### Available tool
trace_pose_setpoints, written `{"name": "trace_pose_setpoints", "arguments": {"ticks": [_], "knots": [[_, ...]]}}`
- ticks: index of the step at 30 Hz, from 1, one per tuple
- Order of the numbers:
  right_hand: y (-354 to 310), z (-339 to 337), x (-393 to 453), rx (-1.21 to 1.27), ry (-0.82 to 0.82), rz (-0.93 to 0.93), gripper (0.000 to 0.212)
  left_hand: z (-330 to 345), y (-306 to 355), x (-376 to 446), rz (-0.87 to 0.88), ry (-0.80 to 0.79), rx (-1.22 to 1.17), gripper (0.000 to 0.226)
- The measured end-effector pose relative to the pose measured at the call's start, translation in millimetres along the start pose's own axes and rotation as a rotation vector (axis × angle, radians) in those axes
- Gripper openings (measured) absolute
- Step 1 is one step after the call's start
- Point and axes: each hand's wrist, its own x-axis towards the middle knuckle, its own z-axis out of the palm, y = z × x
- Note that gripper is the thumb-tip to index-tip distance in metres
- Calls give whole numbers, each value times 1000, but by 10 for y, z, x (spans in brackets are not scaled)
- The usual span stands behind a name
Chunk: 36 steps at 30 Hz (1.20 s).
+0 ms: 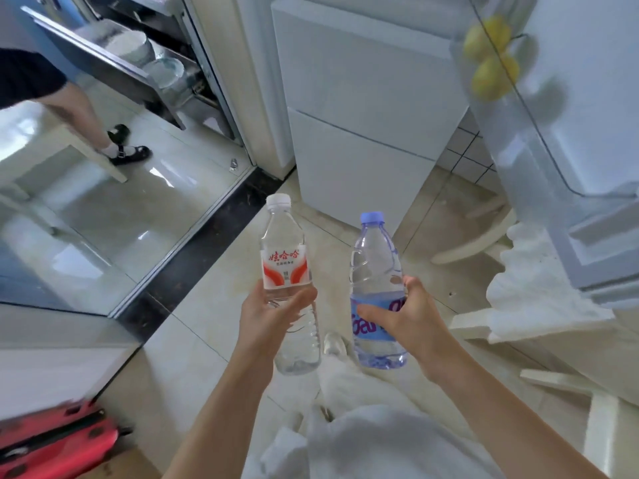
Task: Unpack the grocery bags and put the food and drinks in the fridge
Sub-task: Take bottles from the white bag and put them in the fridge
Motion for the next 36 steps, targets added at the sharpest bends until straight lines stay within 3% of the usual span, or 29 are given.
{"name": "trace_pose_setpoints", "arguments": {"ticks": [14, 24, 36], "knots": [[-1450, 229, 1549, 98, 113, -104, 61, 186, 1482, 1631, 138, -90, 29, 38], [-2571, 369, 2493, 160, 369, -194, 60, 263, 2795, 2940, 263, -346, 128, 62], [-3647, -205, 3110, 260, 619, -343, 62, 1062, 4251, 3578, 471, -588, 133, 49]]}}
